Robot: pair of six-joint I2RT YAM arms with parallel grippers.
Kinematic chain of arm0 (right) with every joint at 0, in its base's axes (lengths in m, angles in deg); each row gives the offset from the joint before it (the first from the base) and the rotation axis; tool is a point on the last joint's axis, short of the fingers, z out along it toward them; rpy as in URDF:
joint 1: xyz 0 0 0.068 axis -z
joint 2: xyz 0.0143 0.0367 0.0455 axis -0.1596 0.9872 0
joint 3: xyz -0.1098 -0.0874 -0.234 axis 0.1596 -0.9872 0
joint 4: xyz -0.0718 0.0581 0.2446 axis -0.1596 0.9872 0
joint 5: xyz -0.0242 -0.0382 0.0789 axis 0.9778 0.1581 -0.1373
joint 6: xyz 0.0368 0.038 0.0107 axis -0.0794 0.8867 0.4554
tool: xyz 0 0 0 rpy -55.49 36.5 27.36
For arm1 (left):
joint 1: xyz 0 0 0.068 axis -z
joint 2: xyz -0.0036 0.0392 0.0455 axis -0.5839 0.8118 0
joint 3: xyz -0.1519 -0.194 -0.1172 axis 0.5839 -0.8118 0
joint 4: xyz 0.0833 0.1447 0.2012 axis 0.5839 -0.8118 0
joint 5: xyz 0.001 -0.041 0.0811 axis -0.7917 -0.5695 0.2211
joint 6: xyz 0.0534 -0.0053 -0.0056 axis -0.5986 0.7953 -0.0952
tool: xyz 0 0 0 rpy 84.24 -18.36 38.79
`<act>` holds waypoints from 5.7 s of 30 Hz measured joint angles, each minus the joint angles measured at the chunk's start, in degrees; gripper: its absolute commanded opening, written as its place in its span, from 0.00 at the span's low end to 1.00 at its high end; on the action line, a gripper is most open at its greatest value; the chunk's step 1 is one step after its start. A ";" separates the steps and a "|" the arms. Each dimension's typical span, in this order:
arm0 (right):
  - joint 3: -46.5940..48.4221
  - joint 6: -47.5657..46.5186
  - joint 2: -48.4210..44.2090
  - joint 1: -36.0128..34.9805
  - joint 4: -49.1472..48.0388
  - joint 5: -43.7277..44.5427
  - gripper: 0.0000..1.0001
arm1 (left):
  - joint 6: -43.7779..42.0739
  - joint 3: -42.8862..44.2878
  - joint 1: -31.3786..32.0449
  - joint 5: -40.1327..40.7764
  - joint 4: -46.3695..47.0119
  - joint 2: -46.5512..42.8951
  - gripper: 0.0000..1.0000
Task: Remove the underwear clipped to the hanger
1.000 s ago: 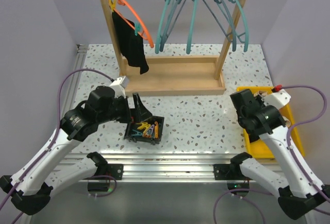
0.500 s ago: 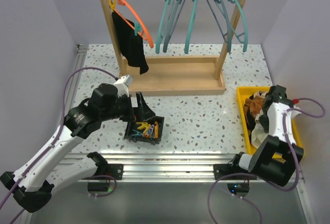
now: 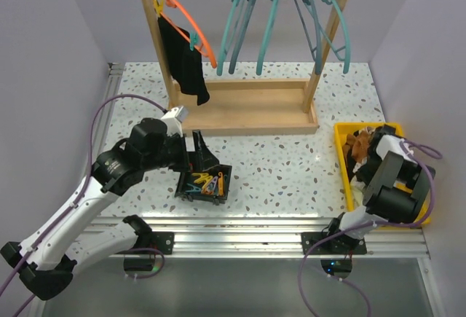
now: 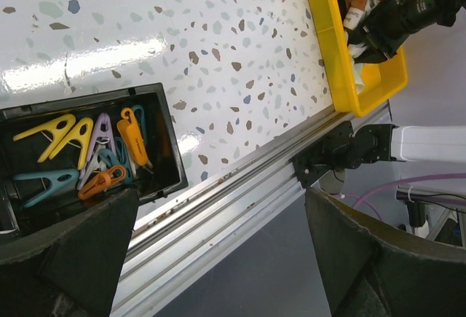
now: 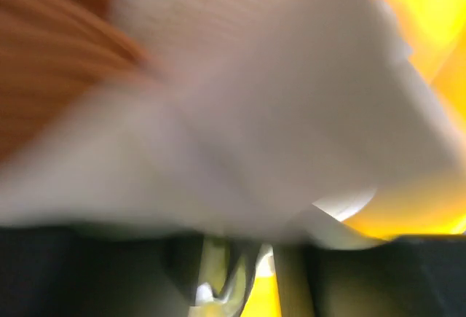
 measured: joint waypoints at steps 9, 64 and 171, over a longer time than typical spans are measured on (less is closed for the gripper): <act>10.23 -6.95 -11.63 0.15 0.02 -8.59 0.89 | -0.37 0.26 0.00 1.18 -0.02 -1.03 1.00; 8.26 -26.10 -46.84 -36.50 23.02 -56.48 0.98 | -1.07 63.84 -0.31 40.50 -4.20 41.24 1.00; 4.17 -18.38 -45.62 -36.87 12.46 -62.95 0.98 | -19.67 11.67 -11.04 14.05 -4.55 -16.57 0.00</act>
